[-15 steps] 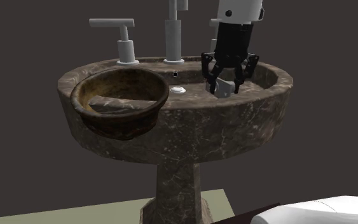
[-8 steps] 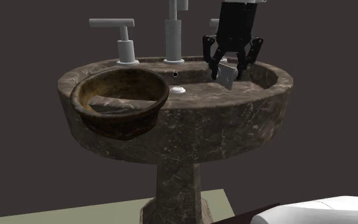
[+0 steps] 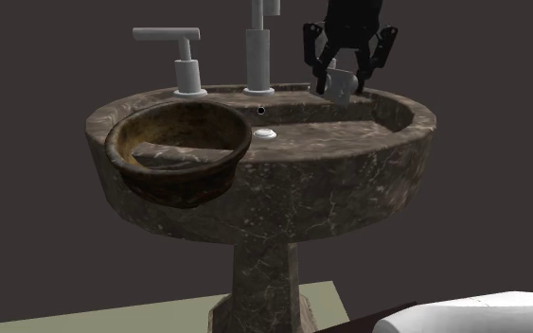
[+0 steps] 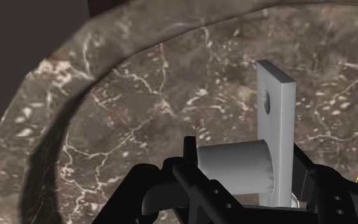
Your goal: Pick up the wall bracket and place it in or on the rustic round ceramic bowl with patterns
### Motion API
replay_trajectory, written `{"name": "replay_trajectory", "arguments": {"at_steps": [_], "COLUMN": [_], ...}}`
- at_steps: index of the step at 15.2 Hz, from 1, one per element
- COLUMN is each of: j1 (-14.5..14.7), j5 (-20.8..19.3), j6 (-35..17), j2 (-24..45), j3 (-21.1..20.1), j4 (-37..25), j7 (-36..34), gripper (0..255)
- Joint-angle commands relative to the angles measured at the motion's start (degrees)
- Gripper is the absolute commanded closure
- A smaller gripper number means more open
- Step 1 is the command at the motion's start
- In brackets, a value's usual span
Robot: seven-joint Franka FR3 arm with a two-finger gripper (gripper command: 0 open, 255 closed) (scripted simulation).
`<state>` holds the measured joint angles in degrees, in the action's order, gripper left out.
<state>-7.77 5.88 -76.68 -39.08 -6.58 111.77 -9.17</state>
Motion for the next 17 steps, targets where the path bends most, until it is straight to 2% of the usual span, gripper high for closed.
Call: {"name": "replay_trajectory", "arguments": {"at_steps": [1,12,17], "j1": [-0.05,-0.27,0.73], "j5": [-0.07,-0.39,2.77], "j6": [1.44,8.93,9.23], "j2": [0.93,6.41,5.88], "j3": [0.03,0.07,-5.93], "j4": [-2.36,-15.32,-15.86], "j7": [-0.12,-0.78,-8.29], "gripper": [255,255,255]}}
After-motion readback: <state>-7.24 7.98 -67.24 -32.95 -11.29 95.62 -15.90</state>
